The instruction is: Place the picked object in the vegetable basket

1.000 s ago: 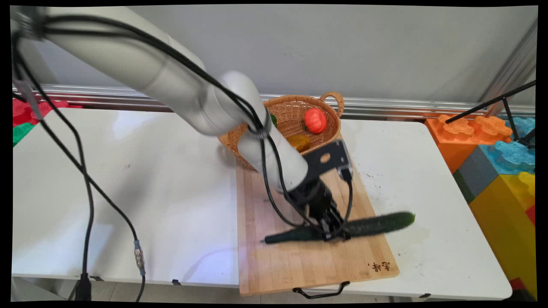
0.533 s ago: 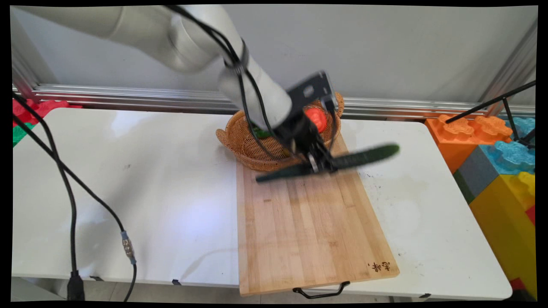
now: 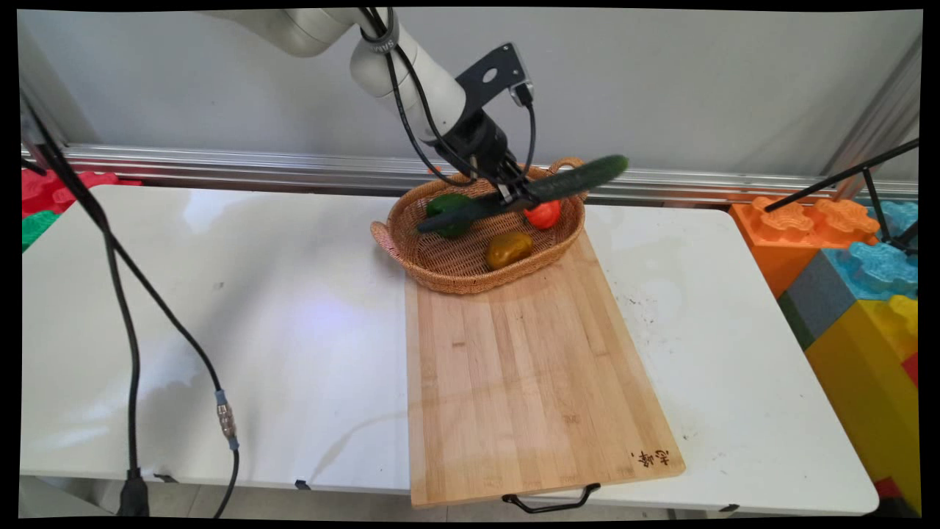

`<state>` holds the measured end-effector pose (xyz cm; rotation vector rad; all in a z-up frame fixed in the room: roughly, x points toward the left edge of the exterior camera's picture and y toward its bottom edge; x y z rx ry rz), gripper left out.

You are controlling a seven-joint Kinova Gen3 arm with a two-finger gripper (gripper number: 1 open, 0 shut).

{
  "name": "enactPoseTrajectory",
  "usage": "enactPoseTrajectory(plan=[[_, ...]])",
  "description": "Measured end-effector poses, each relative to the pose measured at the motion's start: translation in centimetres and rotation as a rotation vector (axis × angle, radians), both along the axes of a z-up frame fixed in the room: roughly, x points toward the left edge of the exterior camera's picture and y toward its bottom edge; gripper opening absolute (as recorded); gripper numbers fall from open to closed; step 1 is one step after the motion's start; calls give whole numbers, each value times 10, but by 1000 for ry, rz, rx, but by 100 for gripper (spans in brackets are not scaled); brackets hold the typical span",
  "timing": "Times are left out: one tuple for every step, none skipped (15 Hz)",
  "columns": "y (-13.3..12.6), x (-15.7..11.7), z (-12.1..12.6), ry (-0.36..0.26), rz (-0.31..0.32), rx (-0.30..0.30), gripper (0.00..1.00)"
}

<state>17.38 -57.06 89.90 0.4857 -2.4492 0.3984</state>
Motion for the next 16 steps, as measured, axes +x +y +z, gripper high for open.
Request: enactPoseTrajectory(plan=[[-6, 4, -3, -7, 7, -5, 0], [-13, 8, -6, -15, 12, -9, 0], [-18, 12, -10, -24, 17, -13, 0], [-24, 16, -15, -34, 20, -16, 0], [-30, 20, -22, -44, 19, -18, 0], [-33, 23, -27, -52, 16, -18, 0], [-37, 26, -33, -60, 10, -19, 0], [-39, 26, -36, -63, 5, -21, 0], [-40, 27, -40, -66, -4, -24, 0], [-42, 27, -44, -70, -16, -29, 0], [-42, 27, -48, -73, -26, -31, 100], [-42, 28, -50, -75, -32, -34, 100], [-42, 29, -52, -77, -36, -36, 100], [-42, 30, -54, -79, -34, -36, 100], [-41, 31, -55, -78, -28, -34, 100], [-40, 34, -56, -75, -14, -30, 100]])
